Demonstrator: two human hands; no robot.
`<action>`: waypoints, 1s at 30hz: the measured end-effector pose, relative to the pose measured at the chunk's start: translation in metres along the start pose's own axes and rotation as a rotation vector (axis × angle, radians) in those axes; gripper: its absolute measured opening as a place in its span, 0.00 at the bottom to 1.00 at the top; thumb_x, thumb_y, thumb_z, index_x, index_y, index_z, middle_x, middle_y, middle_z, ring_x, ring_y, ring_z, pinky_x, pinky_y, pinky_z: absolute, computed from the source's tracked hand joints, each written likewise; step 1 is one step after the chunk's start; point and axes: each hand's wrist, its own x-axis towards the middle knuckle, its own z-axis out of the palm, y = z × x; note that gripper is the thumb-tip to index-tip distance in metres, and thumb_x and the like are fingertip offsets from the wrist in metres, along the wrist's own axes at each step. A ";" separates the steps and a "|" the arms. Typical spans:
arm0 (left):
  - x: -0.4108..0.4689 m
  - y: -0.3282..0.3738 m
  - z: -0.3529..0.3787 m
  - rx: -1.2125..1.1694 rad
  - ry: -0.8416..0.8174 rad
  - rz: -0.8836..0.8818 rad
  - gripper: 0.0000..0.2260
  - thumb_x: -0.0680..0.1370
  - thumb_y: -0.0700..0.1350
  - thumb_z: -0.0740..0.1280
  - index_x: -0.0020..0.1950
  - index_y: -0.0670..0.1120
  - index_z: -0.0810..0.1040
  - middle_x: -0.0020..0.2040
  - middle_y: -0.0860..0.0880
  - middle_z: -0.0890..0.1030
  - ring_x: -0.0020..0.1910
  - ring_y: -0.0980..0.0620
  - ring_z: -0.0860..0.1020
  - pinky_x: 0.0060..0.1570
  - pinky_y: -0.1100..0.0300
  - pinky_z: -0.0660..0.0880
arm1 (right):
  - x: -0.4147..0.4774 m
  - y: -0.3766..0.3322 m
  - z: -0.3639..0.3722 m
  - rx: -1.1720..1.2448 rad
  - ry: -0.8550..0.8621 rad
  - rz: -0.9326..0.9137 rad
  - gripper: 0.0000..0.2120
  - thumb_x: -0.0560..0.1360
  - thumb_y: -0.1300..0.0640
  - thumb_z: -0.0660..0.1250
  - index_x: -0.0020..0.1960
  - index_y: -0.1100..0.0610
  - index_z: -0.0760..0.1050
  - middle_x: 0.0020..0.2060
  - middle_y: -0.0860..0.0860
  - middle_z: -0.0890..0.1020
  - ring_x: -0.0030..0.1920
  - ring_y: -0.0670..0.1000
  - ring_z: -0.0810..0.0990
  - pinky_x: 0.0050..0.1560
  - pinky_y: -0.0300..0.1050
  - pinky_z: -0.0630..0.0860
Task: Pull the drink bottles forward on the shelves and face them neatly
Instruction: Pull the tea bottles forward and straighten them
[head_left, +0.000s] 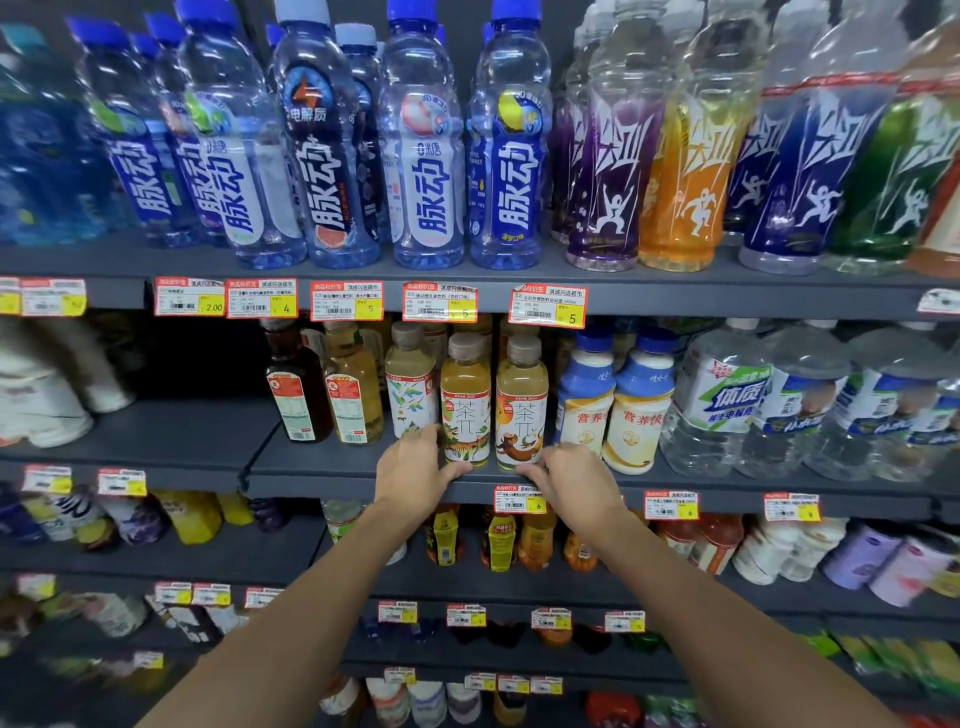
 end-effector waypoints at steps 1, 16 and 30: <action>-0.002 -0.001 -0.002 -0.040 0.008 -0.028 0.30 0.73 0.64 0.71 0.69 0.48 0.73 0.60 0.49 0.81 0.59 0.49 0.78 0.57 0.51 0.77 | -0.001 -0.003 -0.002 -0.020 -0.010 -0.023 0.21 0.80 0.38 0.61 0.49 0.55 0.81 0.41 0.51 0.81 0.43 0.51 0.81 0.41 0.44 0.77; -0.005 -0.088 -0.036 -0.191 0.324 -0.255 0.20 0.77 0.61 0.67 0.60 0.49 0.72 0.48 0.52 0.82 0.48 0.46 0.81 0.42 0.53 0.74 | 0.014 -0.104 0.014 0.090 0.228 0.001 0.25 0.80 0.36 0.57 0.41 0.52 0.83 0.30 0.49 0.80 0.36 0.53 0.82 0.35 0.46 0.75; 0.022 -0.103 -0.036 0.057 0.167 -0.290 0.30 0.74 0.72 0.60 0.51 0.45 0.75 0.44 0.47 0.82 0.45 0.45 0.82 0.37 0.55 0.69 | 0.060 -0.206 0.045 0.213 0.139 0.577 0.31 0.75 0.31 0.64 0.52 0.61 0.77 0.47 0.56 0.84 0.49 0.57 0.83 0.44 0.47 0.77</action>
